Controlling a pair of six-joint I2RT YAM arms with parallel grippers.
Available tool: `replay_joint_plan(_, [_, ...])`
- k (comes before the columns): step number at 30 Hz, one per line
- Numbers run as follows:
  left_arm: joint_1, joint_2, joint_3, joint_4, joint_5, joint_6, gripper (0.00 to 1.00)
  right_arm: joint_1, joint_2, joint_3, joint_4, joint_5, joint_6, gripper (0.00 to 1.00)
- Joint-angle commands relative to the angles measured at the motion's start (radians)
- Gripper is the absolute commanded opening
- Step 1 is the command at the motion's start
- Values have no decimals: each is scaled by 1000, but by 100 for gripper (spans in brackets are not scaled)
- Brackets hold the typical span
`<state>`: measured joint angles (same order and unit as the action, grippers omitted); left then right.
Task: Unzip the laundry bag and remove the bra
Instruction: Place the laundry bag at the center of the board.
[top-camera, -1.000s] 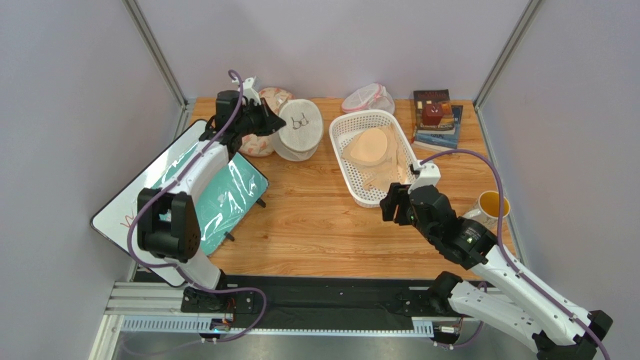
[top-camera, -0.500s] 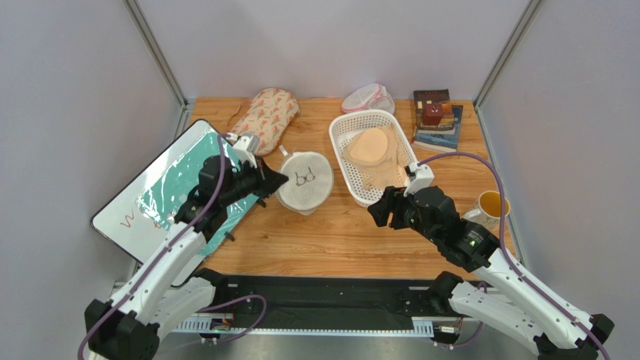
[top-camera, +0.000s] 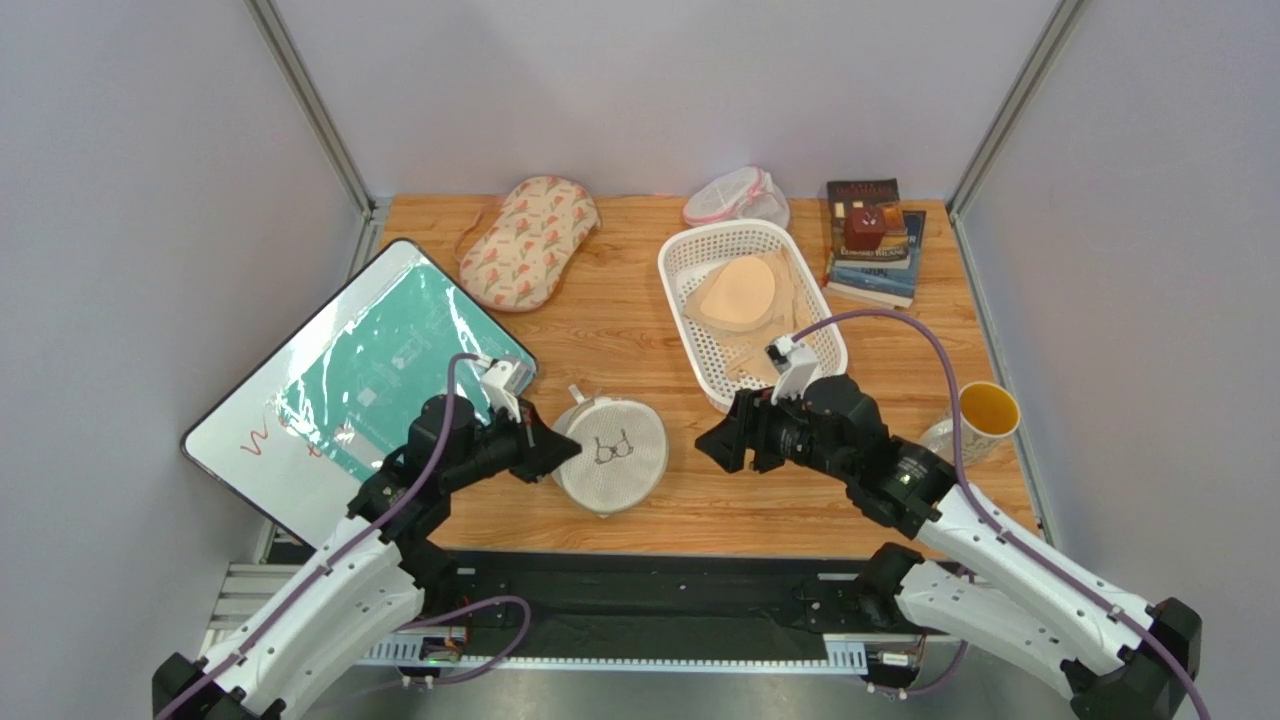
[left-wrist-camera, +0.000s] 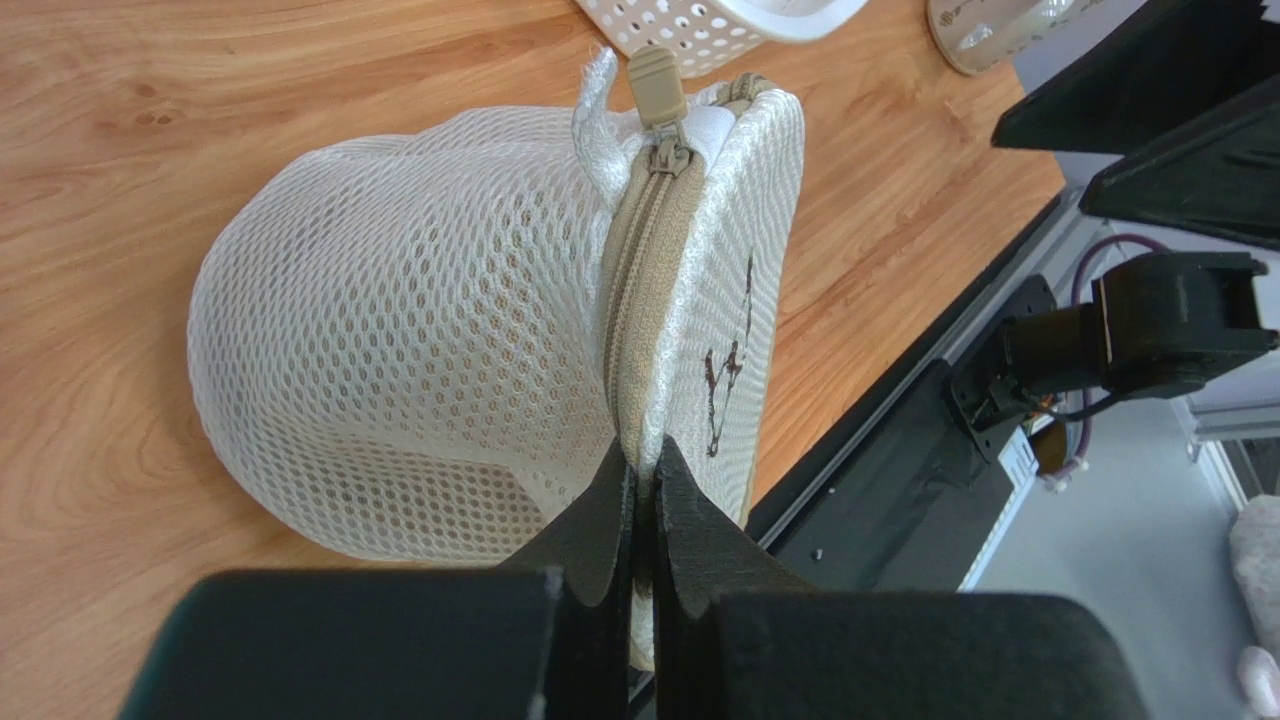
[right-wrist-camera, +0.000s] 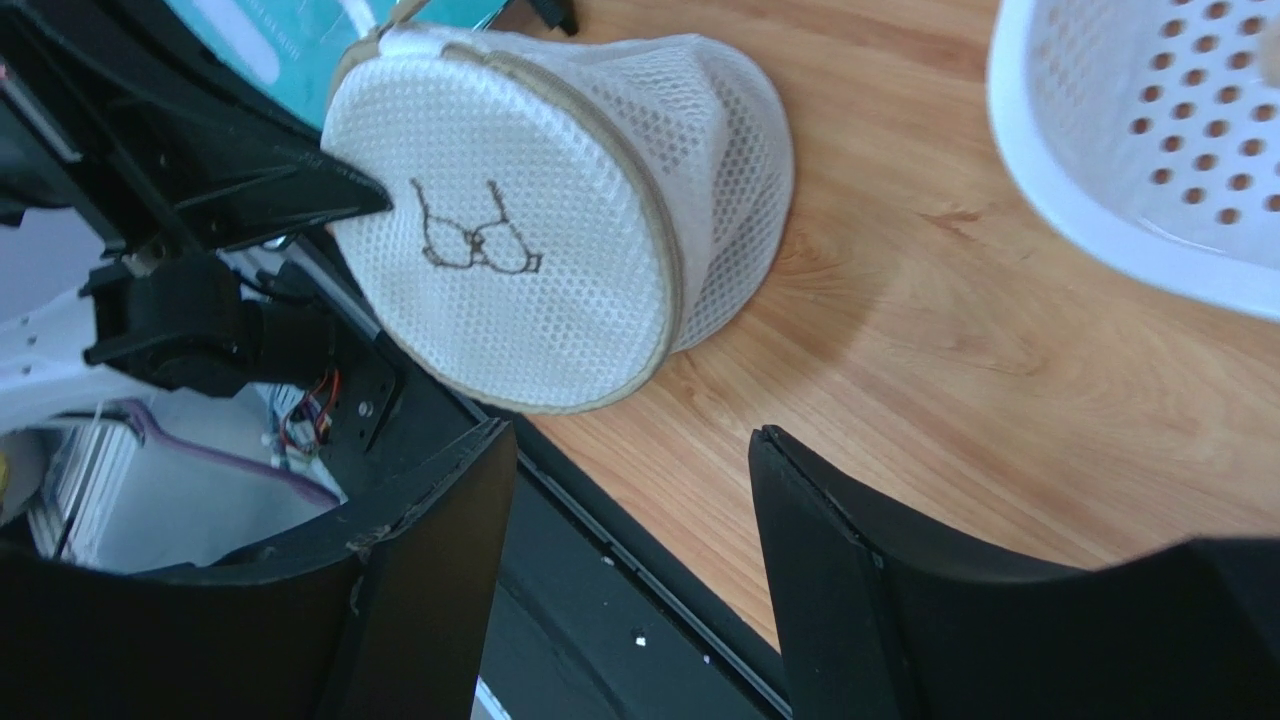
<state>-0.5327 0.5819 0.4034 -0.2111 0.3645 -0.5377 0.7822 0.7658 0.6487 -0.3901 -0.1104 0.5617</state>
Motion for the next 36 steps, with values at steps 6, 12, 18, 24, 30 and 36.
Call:
replay_joint_plan(6, [-36,65,-44,92,93,21,0,2,-40,-124,226,-177,-150,64])
replay_joint_plan(12, [-98,70,-48,79,70,35,0,2,12,-133,322,-184,-236,64])
replay_joint_plan(18, [-170,75,-43,50,50,45,0,2,143,-74,352,-215,-339,64])
replay_joint_plan(24, [-243,70,-37,12,2,56,0,2,253,-50,411,-235,-391,62])
replay_joint_plan(30, [-253,67,-34,3,-6,54,0,9,250,-95,485,-328,-367,61])
replay_joint_plan(36, [-259,75,-26,1,1,59,0,22,262,-135,525,-328,-368,61])
